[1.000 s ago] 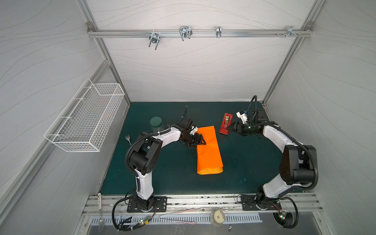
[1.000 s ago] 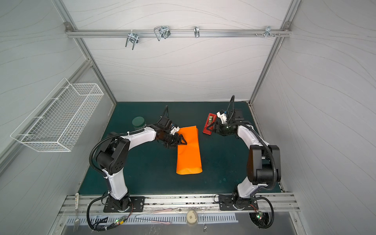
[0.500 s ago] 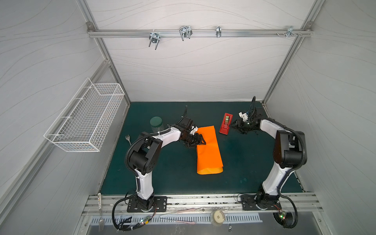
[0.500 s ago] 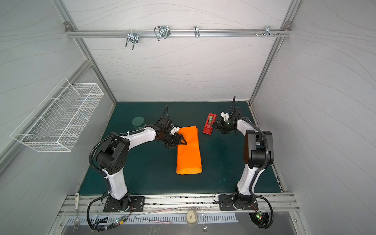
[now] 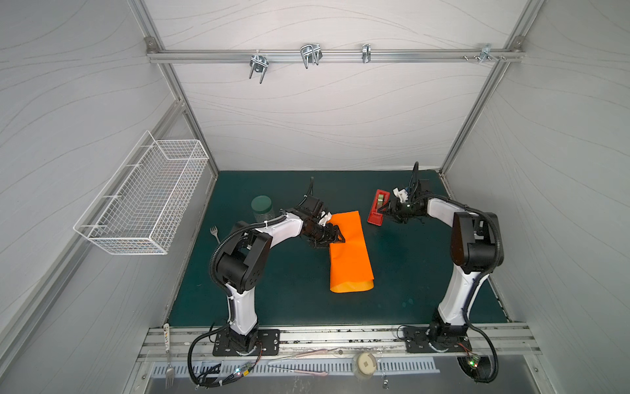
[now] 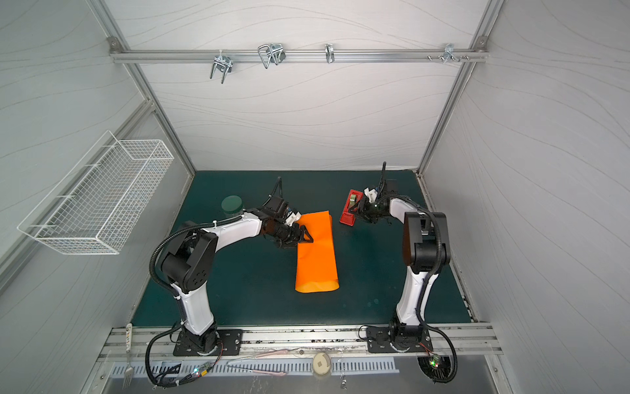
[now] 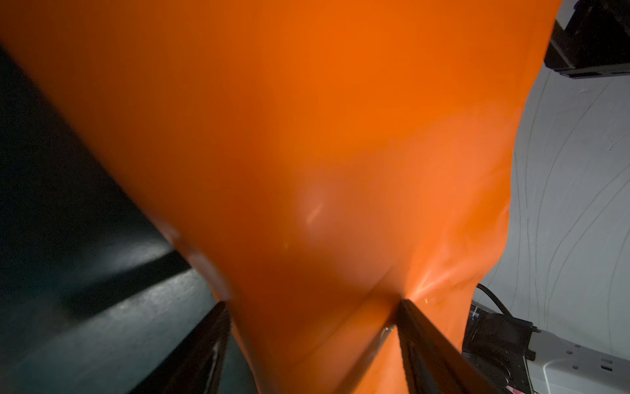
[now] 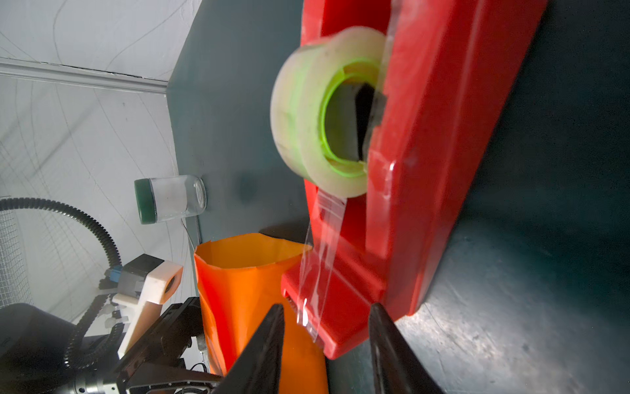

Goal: Wrap a gift box in wrapping paper
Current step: Tear off the tape with the cutter.

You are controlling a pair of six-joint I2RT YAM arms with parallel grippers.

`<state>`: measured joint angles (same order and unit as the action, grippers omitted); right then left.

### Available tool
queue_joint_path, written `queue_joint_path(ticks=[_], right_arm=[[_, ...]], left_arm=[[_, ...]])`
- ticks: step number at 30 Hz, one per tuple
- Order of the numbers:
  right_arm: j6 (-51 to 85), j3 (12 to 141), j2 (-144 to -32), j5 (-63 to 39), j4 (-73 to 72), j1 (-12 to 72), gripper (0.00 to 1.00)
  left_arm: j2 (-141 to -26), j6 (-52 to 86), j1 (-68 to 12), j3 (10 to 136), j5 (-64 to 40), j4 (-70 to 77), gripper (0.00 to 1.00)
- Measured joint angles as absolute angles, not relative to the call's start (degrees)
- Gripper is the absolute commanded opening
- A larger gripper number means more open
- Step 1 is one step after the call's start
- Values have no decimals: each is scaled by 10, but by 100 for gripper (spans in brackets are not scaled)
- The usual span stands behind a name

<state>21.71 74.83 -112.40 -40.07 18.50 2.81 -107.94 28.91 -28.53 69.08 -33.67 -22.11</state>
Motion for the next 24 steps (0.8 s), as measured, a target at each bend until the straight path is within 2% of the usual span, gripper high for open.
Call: queue_joint_path(ticks=[14,24], right_arm=[[243,767,-1148,-413,163,30,34],[294,755,-1165,-441,110,30,22]], left_arm=[[-1079,289,-285,691,-337,-221,76],[-1079,289,-285,691,-337,-222,76]])
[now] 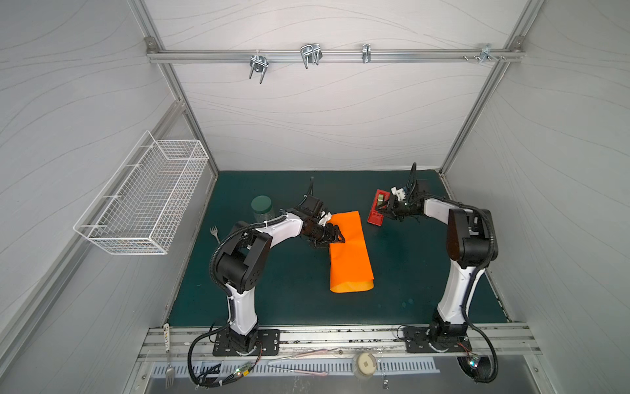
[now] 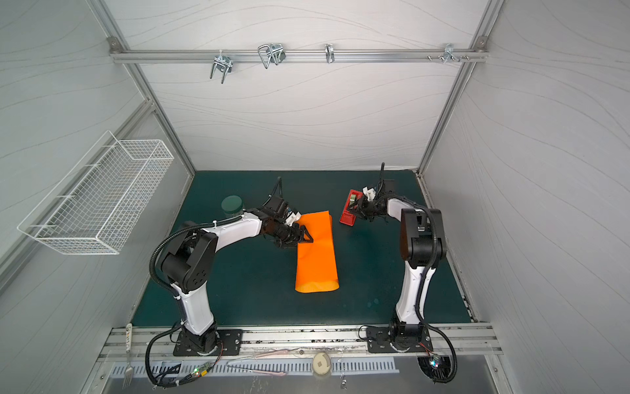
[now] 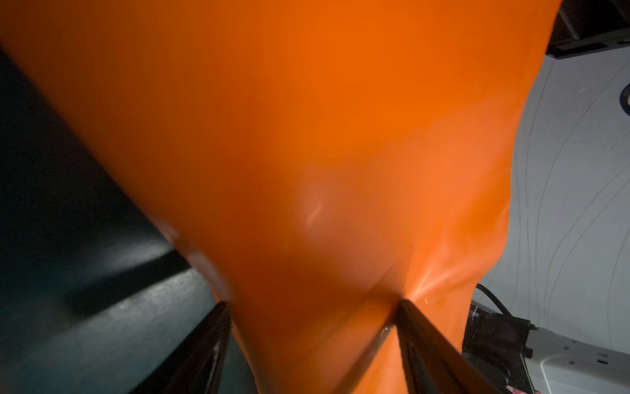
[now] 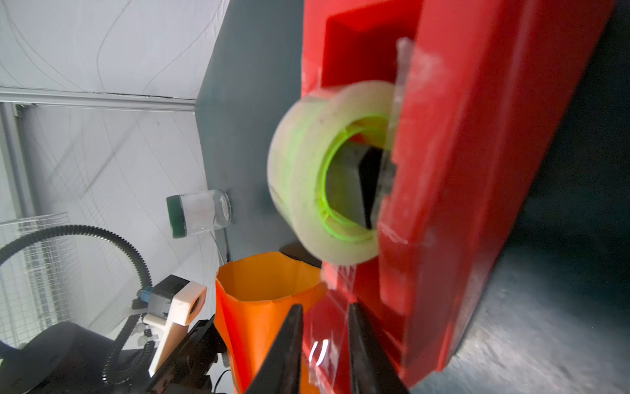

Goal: Wrap a gift box in wrapping paper
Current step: Tear off the tape with the cutter.

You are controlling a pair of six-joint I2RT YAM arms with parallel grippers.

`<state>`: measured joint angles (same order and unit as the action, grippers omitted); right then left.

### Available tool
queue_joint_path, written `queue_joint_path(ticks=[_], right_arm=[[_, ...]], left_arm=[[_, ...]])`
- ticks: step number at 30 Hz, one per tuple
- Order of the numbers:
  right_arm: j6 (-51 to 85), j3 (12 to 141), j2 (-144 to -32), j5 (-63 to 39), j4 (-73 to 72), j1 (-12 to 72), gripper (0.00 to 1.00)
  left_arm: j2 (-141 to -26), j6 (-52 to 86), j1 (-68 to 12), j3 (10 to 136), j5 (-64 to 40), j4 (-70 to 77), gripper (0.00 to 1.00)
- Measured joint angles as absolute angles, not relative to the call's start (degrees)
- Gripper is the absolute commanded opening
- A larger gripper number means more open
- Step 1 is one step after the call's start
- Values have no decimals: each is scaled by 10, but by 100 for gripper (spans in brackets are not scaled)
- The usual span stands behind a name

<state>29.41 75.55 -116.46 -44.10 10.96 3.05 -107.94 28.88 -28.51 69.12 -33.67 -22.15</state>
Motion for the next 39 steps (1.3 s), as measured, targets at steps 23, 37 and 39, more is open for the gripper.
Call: queue_joint_path(ticks=[23,37,39], right_arm=[[354,734,-1169,-467,49,27,0],[401,731,-1165,-501,16,22,0],[407,729,-1162,-503,10,21,0]], left_arm=[[-1079,289,-285,692,-337,-222,75],[-1079,289,-284,692,-337,-222,75],[-1079,289,-284,692,-337,-222,75]])
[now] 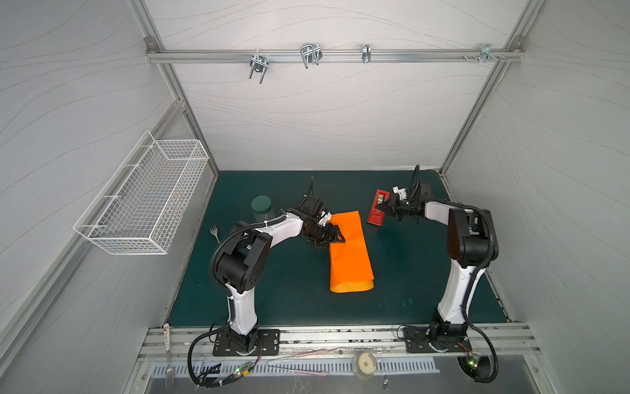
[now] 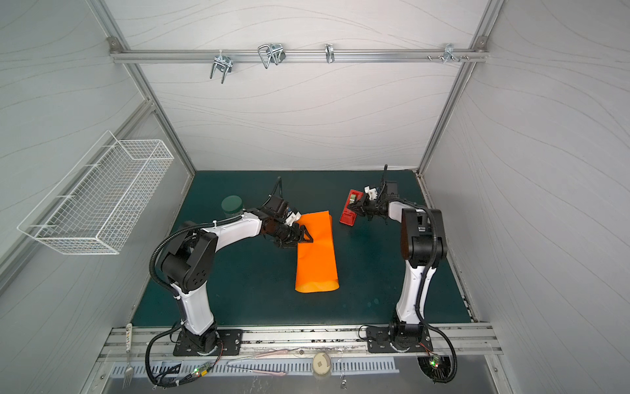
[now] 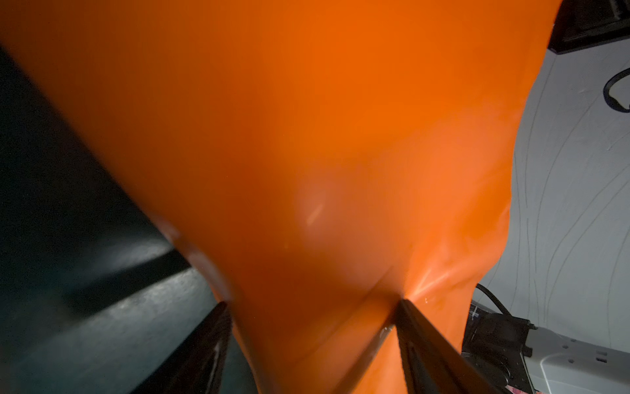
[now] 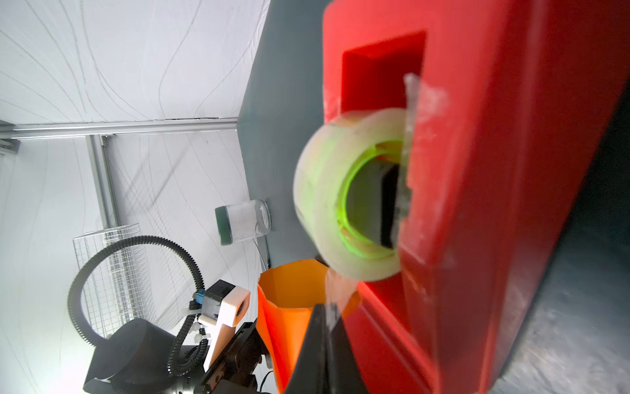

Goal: Wrap a gift box in wrapping paper
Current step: Tear off the tape with the cutter.

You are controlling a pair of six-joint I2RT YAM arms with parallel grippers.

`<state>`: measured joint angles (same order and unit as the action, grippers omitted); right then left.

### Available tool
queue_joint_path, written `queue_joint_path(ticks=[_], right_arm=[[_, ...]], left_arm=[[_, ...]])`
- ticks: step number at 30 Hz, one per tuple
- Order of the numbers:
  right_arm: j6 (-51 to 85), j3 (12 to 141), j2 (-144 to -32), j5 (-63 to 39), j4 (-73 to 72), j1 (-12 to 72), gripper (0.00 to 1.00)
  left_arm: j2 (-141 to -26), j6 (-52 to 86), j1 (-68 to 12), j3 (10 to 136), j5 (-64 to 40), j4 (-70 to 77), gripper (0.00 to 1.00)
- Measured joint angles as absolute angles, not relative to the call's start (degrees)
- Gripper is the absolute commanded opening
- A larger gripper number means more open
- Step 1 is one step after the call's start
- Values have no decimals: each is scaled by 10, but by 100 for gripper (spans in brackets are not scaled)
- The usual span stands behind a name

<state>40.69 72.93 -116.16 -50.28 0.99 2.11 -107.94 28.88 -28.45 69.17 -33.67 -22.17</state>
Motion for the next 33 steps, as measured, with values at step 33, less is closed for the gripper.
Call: queue_joint_path(ticks=[33], right_arm=[[385,627,-1086,-530,-6,54,0]], left_arm=[[-1086,287,-283,699,-342,-230,75]])
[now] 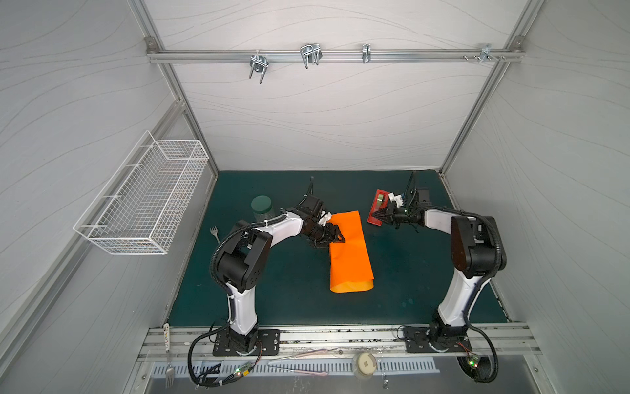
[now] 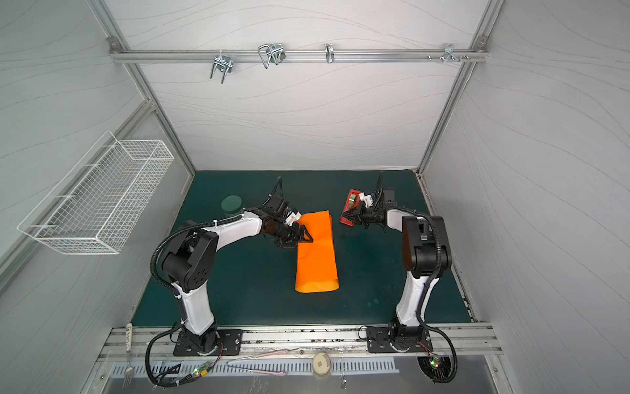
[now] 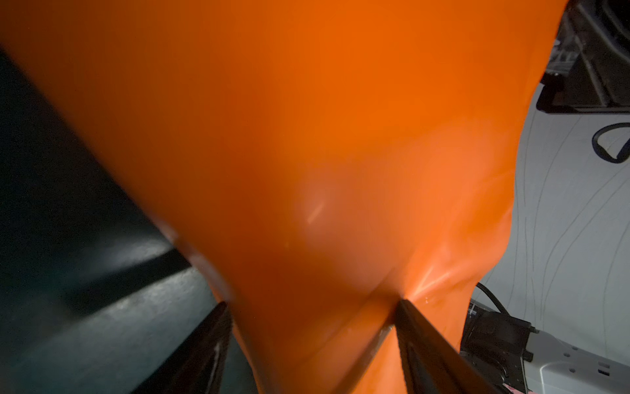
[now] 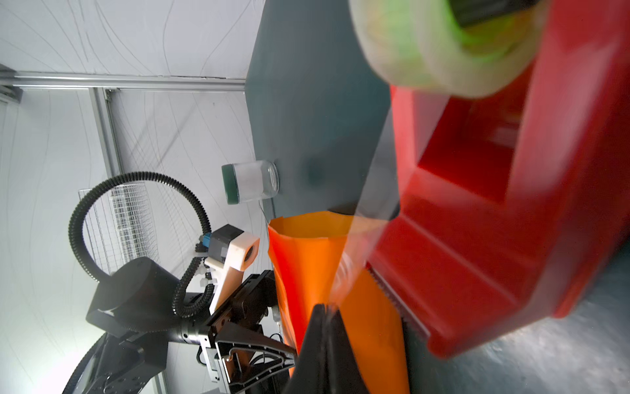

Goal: Wrap a gift box in wrapping paper
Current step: Tear off the tape with the cutter.

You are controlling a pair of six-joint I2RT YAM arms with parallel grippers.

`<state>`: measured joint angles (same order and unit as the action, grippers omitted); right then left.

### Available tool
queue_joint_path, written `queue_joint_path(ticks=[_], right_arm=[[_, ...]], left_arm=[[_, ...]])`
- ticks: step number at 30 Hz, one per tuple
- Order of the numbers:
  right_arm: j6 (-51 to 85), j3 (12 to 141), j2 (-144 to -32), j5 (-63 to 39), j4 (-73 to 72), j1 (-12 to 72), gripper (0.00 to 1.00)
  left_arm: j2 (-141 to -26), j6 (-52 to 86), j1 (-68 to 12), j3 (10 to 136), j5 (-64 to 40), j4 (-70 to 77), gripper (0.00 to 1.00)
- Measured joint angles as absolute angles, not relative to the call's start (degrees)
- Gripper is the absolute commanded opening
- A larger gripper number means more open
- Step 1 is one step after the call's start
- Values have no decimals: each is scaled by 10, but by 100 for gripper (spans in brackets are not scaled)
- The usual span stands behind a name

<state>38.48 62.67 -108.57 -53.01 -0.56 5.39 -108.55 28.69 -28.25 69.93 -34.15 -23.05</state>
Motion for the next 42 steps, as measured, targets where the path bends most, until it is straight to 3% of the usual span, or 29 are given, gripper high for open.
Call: queue_joint_path(ticks=[42], right_arm=[[304,577,-1102,-456,-27,55,0]], left_arm=[[-1088,287,-282,703,-345,-235,75]])
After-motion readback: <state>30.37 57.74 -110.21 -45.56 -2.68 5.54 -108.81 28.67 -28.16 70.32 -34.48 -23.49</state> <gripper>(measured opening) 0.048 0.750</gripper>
